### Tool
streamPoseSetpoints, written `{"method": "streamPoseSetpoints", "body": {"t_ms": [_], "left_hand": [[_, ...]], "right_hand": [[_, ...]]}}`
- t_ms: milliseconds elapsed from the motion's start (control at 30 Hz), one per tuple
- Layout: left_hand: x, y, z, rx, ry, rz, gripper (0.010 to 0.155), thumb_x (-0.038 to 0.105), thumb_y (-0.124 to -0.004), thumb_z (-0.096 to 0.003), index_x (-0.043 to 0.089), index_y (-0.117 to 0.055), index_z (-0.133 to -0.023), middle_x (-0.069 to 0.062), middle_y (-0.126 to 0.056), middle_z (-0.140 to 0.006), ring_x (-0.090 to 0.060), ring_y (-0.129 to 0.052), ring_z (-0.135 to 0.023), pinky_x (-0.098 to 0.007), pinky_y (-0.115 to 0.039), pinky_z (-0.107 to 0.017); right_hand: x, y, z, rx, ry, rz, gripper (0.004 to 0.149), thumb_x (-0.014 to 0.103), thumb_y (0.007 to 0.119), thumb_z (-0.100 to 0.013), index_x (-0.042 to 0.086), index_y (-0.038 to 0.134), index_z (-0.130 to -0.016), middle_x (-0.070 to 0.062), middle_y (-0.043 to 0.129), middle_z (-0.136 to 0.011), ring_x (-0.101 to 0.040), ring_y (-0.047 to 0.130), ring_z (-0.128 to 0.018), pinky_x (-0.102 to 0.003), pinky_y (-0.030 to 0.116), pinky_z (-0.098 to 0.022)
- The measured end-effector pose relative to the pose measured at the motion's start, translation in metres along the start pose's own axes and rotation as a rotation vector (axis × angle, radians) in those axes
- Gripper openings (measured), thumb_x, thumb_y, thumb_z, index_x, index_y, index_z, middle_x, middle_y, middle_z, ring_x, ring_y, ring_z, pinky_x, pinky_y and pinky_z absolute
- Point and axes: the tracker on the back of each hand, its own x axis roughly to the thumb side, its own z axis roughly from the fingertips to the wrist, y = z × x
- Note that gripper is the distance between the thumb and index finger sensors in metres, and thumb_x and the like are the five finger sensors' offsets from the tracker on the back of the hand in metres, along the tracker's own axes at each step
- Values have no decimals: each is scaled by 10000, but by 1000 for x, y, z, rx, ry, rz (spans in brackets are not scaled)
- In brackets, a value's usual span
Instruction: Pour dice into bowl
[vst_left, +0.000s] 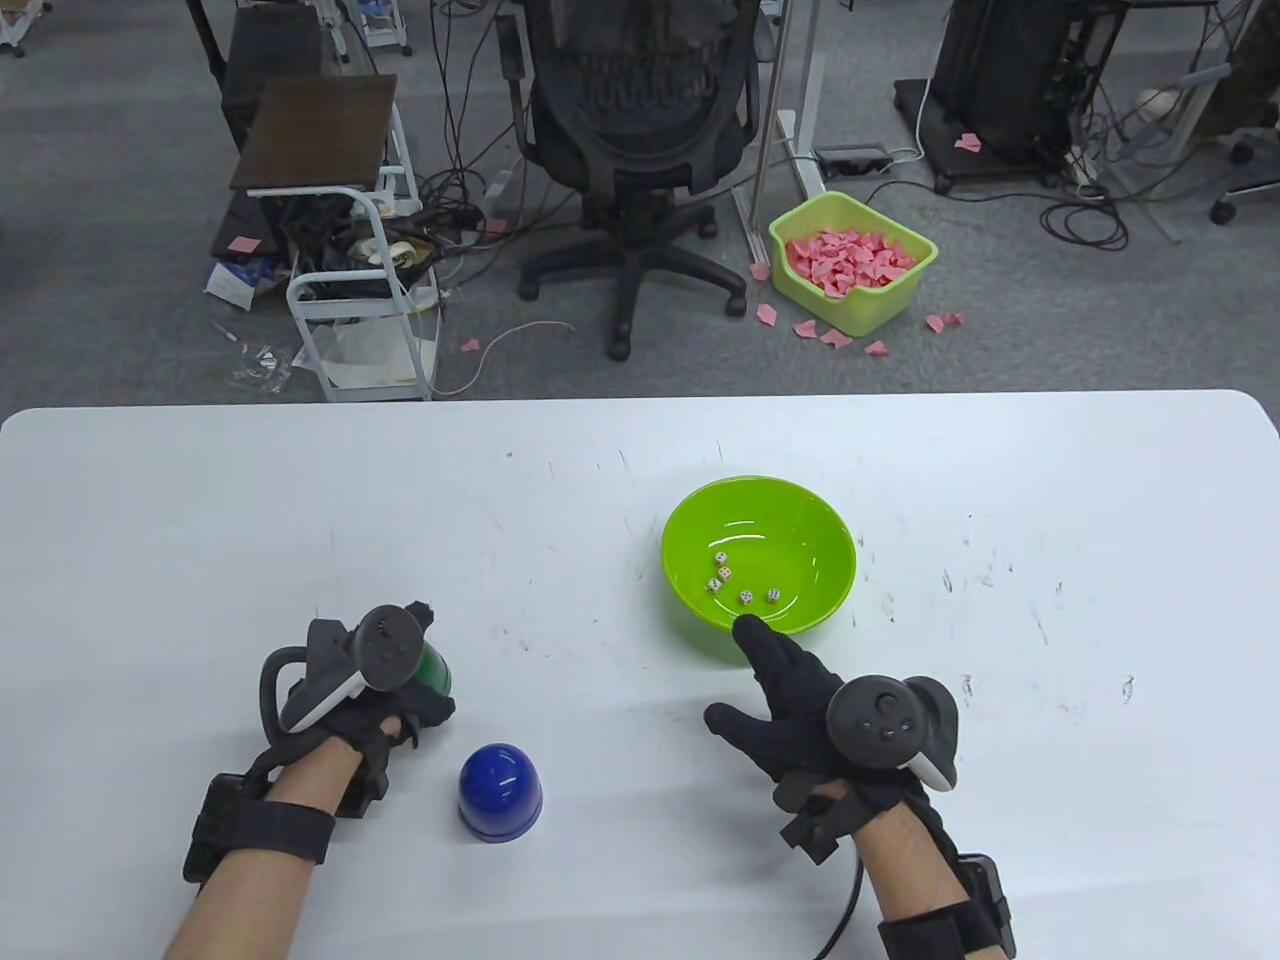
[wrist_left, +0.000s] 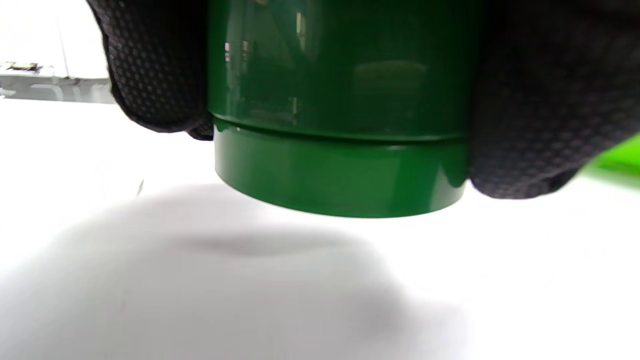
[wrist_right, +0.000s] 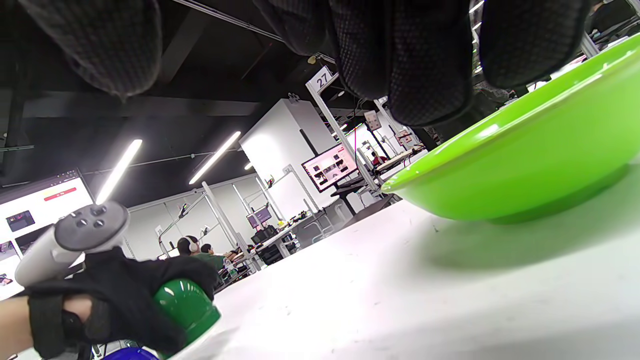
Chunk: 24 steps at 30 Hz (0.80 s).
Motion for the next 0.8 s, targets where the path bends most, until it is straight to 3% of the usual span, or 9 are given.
{"method": "streamPoseSetpoints", "body": {"t_ms": [233,367,800], "left_hand": [[41,48,13,73,-169,56,1018,608,-1063,-264,273,-530,-1063,-154,-717,-1046,-431,-955,-830,-505,-908,-591],[66,62,18,86,-240,119,1020,610,-1060,-267,272,-523,-1066,-156,-714,-1050,-435,-952,-831,-505,-907,-591],[140,65,25,42,-384,345,1021,613,-1052,-273,262,-517,-1068,-159,-712,-1047,-437,-953,-826,-503,-909,-582]], "right_hand": [[4,5,1,-12,-15,-7,888,581,780,-490,8,460,-1089,-341,664,-1045,-566,809,-759,-752,651,-566],[9,9,1,-16,-34,8,904,586,795,-481,13,450,-1090,-335,653,-1054,-565,802,-771,-773,615,-577],[32,24,2,-40,-127,79,1012,590,863,-438,14,356,-1098,-314,568,-1099,-557,764,-818,-820,514,-594]]}}
